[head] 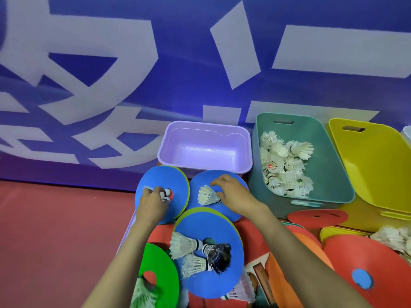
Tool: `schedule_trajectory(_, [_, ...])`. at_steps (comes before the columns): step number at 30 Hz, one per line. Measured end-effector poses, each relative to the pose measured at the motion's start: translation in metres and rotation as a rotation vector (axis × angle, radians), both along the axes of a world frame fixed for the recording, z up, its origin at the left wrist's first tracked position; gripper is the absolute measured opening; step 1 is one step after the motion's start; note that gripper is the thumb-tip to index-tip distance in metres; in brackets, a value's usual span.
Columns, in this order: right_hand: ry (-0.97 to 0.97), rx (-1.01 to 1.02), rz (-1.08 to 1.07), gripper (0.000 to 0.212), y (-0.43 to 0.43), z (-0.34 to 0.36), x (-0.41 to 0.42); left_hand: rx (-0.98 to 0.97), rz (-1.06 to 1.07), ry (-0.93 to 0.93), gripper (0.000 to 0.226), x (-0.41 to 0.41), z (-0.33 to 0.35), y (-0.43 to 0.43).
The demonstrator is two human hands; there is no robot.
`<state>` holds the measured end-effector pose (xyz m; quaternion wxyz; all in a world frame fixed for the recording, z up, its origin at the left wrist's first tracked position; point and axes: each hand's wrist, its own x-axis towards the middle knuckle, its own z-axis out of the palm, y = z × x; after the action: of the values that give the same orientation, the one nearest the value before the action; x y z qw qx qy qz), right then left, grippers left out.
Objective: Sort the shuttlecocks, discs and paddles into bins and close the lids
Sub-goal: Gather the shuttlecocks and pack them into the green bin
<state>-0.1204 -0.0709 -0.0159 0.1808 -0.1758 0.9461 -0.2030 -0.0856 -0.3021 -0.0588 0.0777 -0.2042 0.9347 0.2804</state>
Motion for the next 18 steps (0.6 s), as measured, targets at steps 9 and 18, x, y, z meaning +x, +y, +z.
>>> schedule_trajectory(9, [-0.042,0.155,0.056,0.043,-0.019,-0.031,-0.018,0.267,0.287,0.229,0.050,-0.007,-0.020,0.001])
schedule_trajectory(18, [0.068,0.076,-0.057,0.015,-0.011,-0.029,-0.016,0.331,0.379,0.198,0.023,-0.012,-0.025,-0.018])
